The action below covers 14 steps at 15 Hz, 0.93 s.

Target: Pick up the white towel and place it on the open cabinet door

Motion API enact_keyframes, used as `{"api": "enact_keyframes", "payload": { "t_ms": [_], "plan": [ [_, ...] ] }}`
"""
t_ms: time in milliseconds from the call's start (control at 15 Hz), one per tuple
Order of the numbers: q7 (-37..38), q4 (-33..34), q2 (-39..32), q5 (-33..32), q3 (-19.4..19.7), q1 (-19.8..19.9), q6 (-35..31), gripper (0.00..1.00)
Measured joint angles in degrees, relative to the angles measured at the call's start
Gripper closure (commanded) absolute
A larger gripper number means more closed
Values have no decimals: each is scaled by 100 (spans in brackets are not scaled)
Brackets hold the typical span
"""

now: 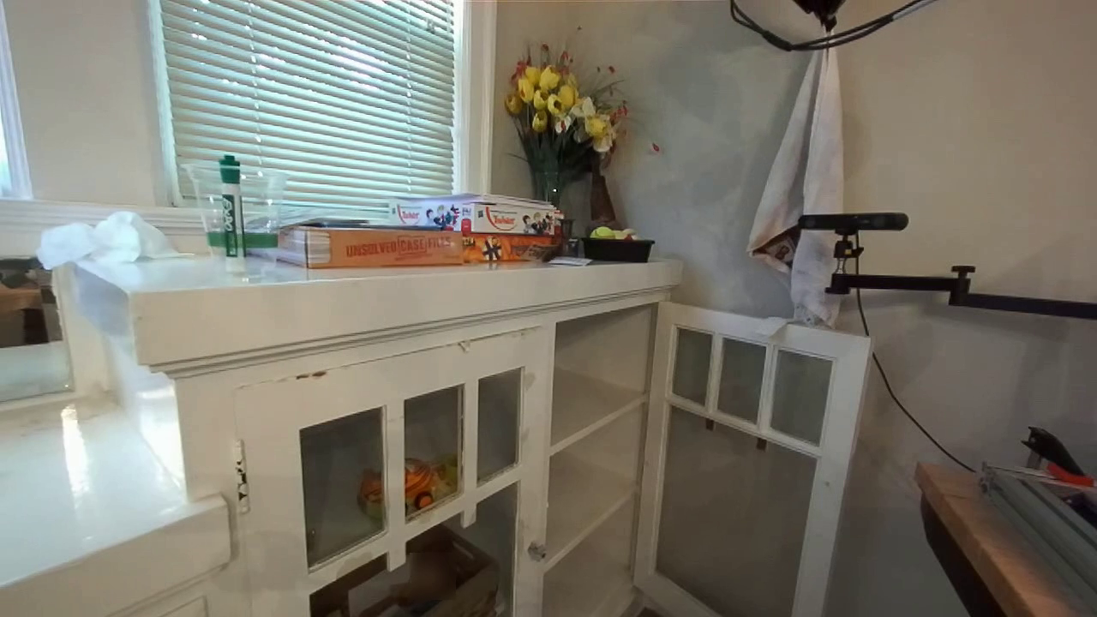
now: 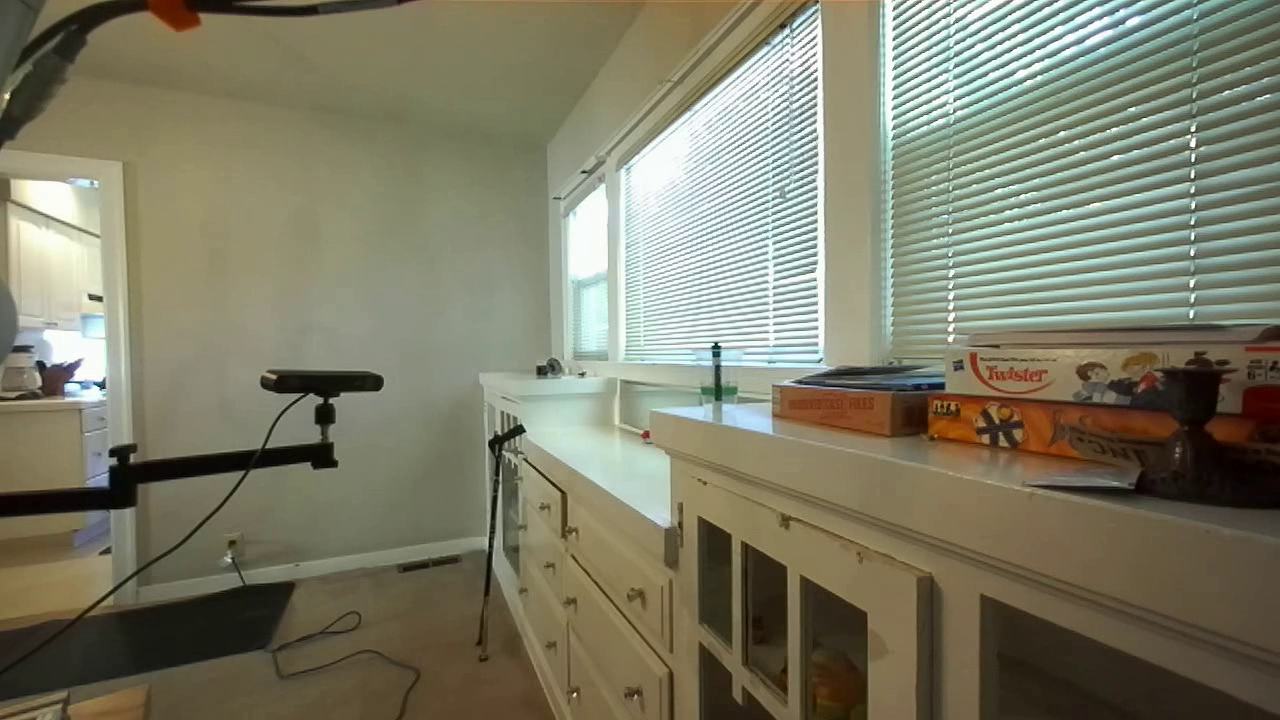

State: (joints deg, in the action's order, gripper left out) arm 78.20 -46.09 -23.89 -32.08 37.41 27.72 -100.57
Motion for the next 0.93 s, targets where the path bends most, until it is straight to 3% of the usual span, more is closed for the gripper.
{"api": "enact_keyframes", "payload": {
  "t_ms": [400,933],
  "plan": [
    [-840,3,37,327,-97,8,1129,99],
    [-904,-88,-119,1038,-291,71,1599,99]
  ]
}}
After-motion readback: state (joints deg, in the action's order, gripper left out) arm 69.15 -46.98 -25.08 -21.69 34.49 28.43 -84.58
